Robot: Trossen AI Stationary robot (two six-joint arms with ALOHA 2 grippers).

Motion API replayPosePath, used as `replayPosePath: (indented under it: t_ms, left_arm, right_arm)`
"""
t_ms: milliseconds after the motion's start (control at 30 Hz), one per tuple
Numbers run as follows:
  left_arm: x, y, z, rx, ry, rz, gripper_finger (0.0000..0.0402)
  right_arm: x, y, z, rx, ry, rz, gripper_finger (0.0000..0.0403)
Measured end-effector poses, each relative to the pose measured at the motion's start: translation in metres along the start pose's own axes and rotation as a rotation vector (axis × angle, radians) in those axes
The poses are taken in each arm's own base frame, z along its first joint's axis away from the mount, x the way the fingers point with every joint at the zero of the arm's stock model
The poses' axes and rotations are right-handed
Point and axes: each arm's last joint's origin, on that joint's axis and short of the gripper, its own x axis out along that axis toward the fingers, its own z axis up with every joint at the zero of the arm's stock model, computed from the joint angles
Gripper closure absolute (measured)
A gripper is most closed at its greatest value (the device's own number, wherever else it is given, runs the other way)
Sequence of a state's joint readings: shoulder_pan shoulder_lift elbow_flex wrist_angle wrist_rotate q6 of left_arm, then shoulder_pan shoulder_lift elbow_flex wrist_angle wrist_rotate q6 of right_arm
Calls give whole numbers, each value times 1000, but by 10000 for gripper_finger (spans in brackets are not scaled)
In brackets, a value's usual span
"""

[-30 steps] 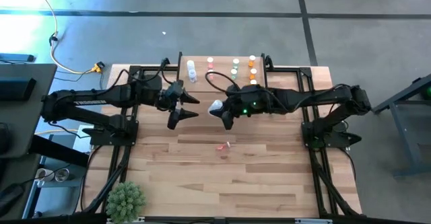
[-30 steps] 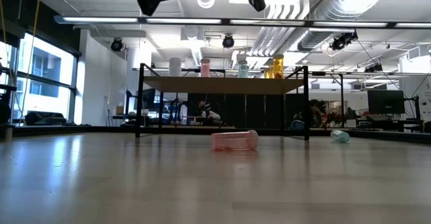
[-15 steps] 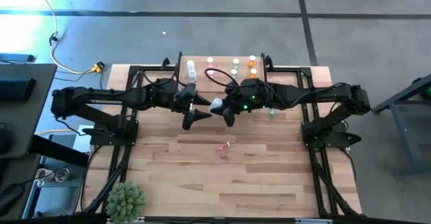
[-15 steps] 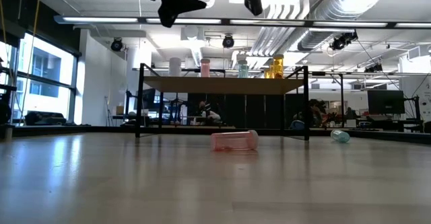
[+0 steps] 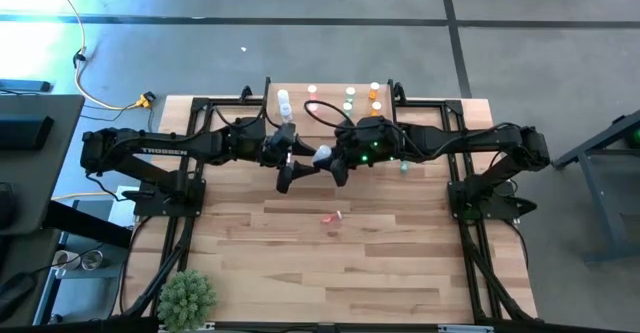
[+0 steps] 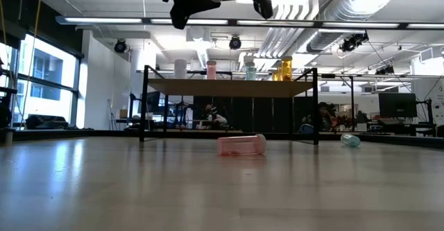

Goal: Pick and place medicine bottles onto shelf by color
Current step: Put the white pill bottle on the shelf aligned with the other white pill bottles

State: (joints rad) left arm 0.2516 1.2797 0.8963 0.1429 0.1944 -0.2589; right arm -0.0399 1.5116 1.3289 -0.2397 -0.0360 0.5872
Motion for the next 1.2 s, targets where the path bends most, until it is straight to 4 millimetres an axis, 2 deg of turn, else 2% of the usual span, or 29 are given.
replayPosePath:
  t_ms: [233,700,1200]
  left_arm:
    - [0,0,0,1,-3,-4,184]
    - [0,0,1,0,-17,-8,246]
    - [0,-1,2,1,-21,-13,241]
  right_arm:
    - [0,2,2,40,-22,19,267]
    - [-1,2,2,5,-18,25,267]
    - [-1,2,2,5,-11,30,267]
